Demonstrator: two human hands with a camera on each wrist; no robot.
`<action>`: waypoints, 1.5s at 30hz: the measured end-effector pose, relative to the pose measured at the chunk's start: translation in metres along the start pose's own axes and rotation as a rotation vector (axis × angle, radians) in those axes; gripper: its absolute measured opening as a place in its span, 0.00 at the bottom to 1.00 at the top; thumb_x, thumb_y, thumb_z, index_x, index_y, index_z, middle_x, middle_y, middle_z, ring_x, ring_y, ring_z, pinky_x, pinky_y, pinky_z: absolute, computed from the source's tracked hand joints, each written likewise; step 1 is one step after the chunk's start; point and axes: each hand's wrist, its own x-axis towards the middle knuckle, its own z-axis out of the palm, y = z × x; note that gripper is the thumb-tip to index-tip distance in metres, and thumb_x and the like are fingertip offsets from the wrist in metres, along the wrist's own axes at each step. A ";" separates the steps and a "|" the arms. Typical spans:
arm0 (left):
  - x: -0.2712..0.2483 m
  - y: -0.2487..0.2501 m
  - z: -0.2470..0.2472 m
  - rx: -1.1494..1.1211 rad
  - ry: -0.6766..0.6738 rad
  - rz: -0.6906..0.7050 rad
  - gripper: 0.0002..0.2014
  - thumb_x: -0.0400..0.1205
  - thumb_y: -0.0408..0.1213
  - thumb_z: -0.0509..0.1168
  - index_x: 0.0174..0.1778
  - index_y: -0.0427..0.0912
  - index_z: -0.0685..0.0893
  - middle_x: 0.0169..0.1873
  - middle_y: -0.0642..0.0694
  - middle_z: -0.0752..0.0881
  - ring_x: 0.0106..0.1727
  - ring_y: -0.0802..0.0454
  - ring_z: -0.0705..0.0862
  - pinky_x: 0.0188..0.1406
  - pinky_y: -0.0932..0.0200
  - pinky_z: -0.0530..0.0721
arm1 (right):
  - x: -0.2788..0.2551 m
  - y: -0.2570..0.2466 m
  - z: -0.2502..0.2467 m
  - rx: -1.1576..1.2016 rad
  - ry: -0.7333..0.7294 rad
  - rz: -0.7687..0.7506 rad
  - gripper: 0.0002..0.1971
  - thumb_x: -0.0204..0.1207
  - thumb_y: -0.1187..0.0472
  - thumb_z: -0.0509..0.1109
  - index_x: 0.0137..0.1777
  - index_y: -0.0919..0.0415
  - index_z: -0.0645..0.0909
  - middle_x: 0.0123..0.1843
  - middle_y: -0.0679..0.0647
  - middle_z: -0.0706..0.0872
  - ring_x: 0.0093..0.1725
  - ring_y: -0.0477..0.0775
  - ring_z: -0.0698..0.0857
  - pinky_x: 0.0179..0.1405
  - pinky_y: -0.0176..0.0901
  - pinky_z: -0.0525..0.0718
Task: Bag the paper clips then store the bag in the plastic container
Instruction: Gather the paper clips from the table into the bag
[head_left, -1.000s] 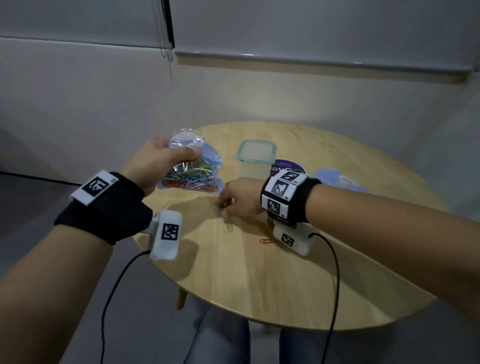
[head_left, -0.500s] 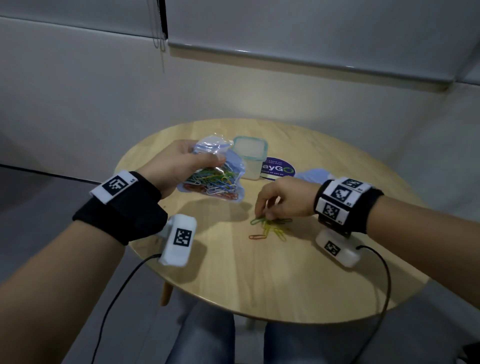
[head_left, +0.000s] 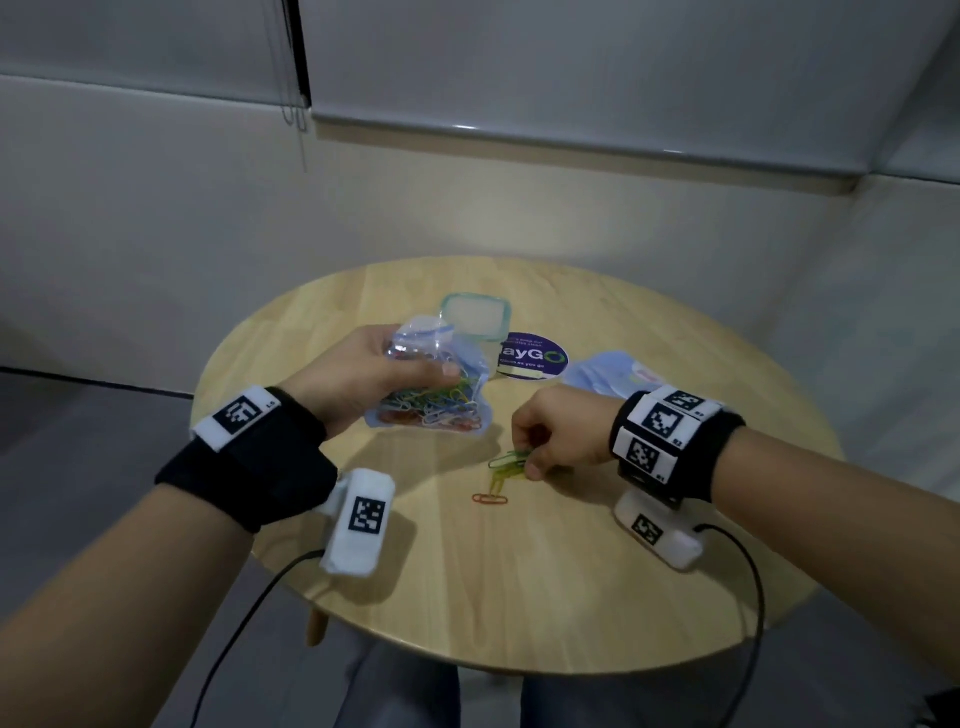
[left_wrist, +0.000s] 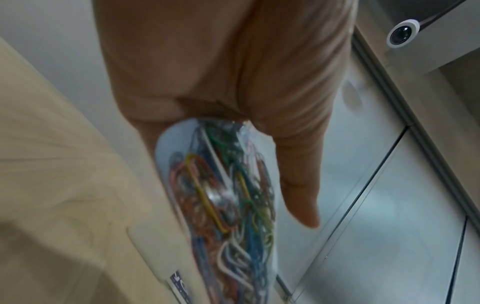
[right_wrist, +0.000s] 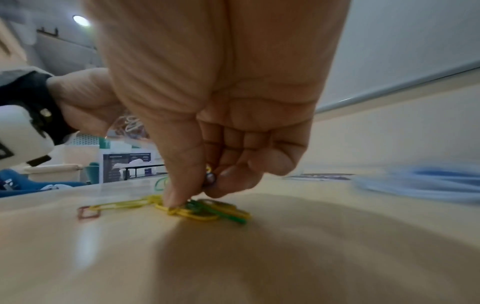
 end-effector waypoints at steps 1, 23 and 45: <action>0.000 -0.001 0.001 0.022 -0.015 0.000 0.20 0.67 0.34 0.76 0.55 0.35 0.88 0.49 0.36 0.92 0.50 0.41 0.90 0.52 0.52 0.87 | 0.000 0.003 -0.001 0.020 0.017 -0.003 0.08 0.67 0.61 0.78 0.42 0.55 0.82 0.37 0.46 0.82 0.38 0.47 0.79 0.36 0.36 0.76; -0.007 0.021 0.043 0.237 -0.053 0.075 0.12 0.69 0.24 0.78 0.45 0.39 0.89 0.40 0.44 0.92 0.38 0.57 0.89 0.43 0.62 0.87 | -0.029 -0.078 -0.097 -0.152 0.272 -0.176 0.10 0.70 0.63 0.75 0.52 0.54 0.90 0.35 0.45 0.88 0.32 0.37 0.83 0.33 0.26 0.78; -0.002 0.008 0.031 -0.212 -0.095 -0.006 0.17 0.72 0.33 0.73 0.55 0.31 0.86 0.48 0.34 0.90 0.47 0.42 0.90 0.50 0.52 0.88 | -0.029 -0.037 -0.071 0.415 0.375 -0.233 0.10 0.72 0.65 0.74 0.49 0.50 0.87 0.44 0.43 0.79 0.37 0.41 0.77 0.35 0.28 0.76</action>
